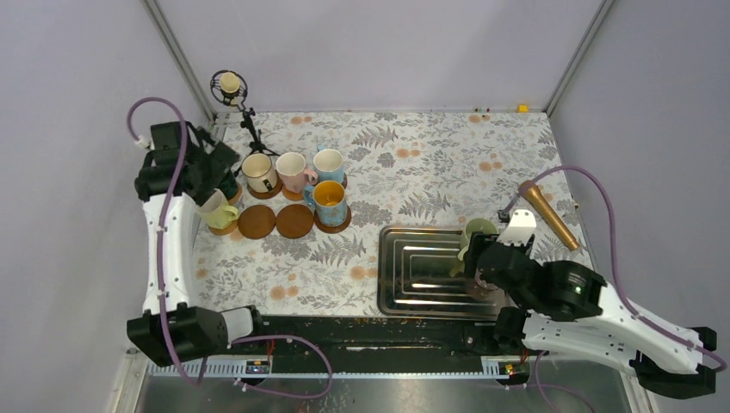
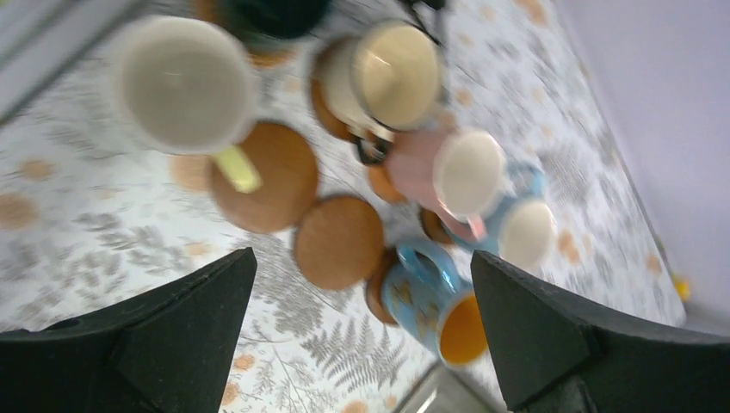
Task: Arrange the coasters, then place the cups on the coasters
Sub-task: Place the cup on the coaster.
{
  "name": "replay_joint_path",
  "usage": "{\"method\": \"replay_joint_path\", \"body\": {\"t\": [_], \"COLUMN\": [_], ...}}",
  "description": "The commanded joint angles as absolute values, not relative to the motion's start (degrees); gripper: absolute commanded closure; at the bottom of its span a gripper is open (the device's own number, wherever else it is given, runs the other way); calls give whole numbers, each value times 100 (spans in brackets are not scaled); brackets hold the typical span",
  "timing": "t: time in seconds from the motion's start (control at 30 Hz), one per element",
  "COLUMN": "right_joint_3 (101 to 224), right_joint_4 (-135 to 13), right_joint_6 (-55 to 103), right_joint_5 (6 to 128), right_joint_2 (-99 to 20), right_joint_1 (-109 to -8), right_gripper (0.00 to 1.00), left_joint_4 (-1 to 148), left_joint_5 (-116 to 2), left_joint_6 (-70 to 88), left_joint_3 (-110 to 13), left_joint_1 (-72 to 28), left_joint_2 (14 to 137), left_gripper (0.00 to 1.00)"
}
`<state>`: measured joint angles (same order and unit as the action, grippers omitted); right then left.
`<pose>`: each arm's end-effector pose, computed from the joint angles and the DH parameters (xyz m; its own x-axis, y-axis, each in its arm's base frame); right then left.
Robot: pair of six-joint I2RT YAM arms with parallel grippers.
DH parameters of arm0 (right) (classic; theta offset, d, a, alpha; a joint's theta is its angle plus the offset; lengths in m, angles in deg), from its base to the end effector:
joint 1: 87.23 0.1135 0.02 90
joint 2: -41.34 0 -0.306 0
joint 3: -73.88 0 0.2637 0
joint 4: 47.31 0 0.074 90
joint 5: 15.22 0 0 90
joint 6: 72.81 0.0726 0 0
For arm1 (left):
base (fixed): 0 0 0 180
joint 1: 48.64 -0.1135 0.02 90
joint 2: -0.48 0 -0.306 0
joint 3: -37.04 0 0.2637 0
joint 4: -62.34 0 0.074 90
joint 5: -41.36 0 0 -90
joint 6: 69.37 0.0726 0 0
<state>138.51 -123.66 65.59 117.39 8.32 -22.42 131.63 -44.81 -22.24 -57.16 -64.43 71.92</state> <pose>0.0779 0.0501 0.3288 -0.5439 0.1368 -0.8279 -0.0822 0.9732 0.2148 0.2551 0.0772 0.3993 -0.2970 -0.7894 -0.5372 -0.7065 0.5601 -0.4325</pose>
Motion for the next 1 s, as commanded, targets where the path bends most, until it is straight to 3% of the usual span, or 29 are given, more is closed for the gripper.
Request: {"method": "replay_joint_path", "body": {"t": [0.0, 0.2, 0.47, 0.97], "right_joint_3": [14001, 13856, 13257, 13066], "right_joint_4": [-12711, -12690, -12056, -11927], "right_joint_6": [6976, 6986, 6590, 6458], "right_joint_5": [12253, 12024, 10504, 10562], "right_joint_2": [307, -41, -454, -802], "right_joint_1": [-2236, -2490, -3563, -4070], "right_gripper": [21, 38, 37, 37], "left_joint_4": [12236, 11379, 11073, 10711], "left_joint_5": [-5952, -6614, -7389, -7024], "left_joint_6": [-1494, -1152, -322, -108], "left_joint_3": [-5384, -4646, -3905, -3117], "left_joint_1": [-5755, -4638, -3859, -3556], "left_joint_2": [6665, 5975, 5716, 5171], "left_gripper": [1, 1, 1, 1]}}
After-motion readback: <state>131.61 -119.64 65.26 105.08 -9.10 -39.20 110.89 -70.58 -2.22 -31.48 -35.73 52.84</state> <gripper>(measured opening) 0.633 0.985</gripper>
